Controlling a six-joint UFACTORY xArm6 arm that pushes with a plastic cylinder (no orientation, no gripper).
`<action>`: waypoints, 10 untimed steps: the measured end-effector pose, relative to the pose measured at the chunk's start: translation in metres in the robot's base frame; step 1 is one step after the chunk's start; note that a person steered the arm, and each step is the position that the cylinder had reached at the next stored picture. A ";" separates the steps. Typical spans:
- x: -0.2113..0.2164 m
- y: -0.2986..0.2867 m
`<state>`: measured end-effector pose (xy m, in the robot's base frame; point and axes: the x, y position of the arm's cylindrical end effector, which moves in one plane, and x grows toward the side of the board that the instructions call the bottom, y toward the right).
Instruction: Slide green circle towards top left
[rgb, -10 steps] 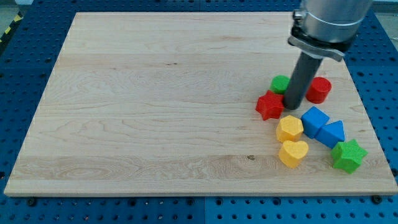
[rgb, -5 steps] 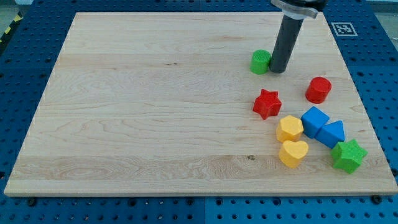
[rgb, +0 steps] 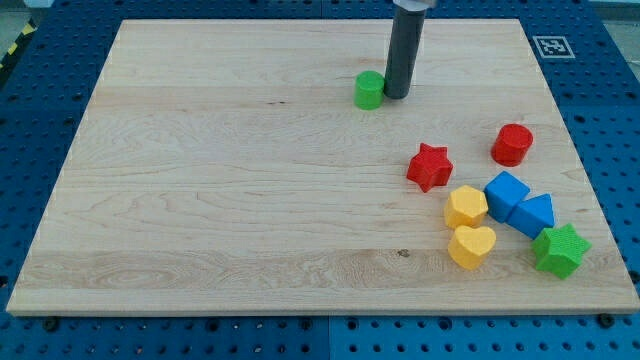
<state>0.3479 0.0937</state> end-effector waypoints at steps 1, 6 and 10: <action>0.009 0.000; -0.015 -0.085; -0.025 -0.185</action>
